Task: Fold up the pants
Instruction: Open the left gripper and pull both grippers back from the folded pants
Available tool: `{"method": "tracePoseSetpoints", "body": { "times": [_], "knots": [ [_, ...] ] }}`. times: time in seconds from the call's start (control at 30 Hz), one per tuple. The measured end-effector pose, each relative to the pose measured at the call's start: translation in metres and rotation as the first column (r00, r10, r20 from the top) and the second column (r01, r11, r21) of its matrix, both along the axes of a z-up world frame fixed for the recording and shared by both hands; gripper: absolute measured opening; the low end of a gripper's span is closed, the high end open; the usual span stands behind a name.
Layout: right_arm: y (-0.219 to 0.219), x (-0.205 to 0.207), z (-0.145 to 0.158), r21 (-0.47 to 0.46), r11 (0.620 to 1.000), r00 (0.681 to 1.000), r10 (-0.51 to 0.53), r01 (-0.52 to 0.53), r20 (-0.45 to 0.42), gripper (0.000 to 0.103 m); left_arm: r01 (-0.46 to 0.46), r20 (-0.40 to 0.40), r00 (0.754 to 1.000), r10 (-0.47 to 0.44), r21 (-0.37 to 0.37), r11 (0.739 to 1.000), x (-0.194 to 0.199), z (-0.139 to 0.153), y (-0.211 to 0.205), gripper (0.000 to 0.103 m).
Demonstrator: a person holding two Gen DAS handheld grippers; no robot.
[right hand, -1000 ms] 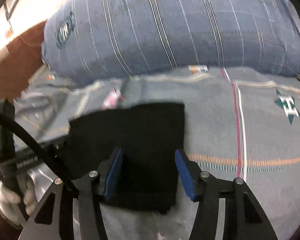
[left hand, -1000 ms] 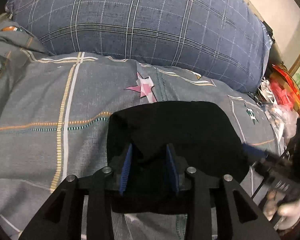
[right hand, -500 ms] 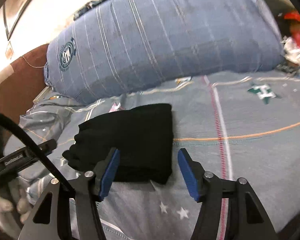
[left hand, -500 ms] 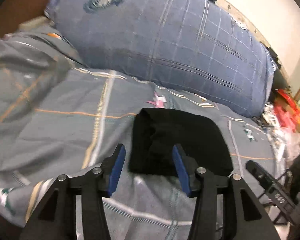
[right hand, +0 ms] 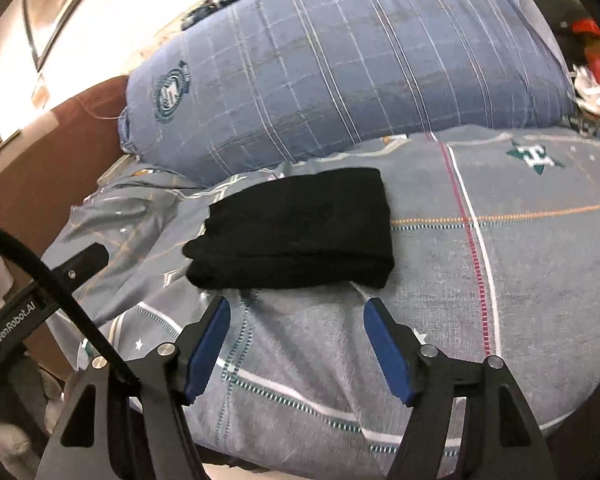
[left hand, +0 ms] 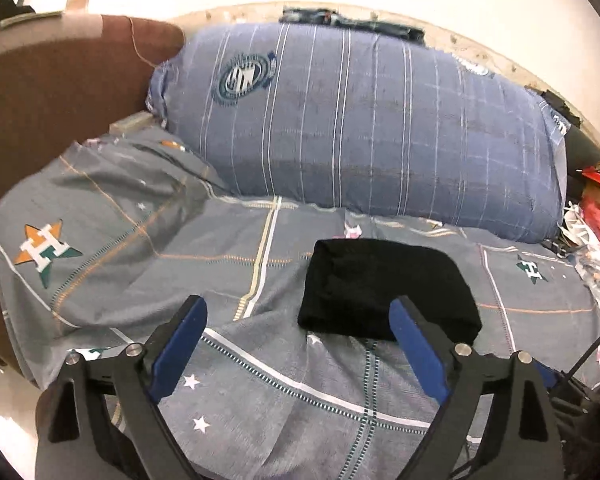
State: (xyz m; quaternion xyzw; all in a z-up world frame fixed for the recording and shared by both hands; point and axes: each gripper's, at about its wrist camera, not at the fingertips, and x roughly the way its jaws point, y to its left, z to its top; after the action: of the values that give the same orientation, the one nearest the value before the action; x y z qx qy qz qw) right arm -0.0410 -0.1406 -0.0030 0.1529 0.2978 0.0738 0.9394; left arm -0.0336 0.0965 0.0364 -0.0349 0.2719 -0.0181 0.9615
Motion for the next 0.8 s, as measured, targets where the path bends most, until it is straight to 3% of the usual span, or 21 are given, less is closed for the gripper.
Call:
{"method": "tracePoseSetpoints", "body": {
  "times": [0.27, 0.8],
  "knots": [
    [-0.004, -0.01, 0.002, -0.006, 0.999, 0.999, -0.036, 0.036, -0.009, 0.076, 0.039, -0.038, 0.999, -0.038, 0.03, 0.999, -0.008, -0.002, -0.012, 0.093],
    [-0.012, 0.008, -0.024, 0.019, 0.999, 0.995, -0.033, 0.035, -0.093, 0.078, 0.078, -0.206, 0.976, -0.071, 0.028, 0.997, 0.015, -0.043, -0.021, 0.093]
  ]
}}
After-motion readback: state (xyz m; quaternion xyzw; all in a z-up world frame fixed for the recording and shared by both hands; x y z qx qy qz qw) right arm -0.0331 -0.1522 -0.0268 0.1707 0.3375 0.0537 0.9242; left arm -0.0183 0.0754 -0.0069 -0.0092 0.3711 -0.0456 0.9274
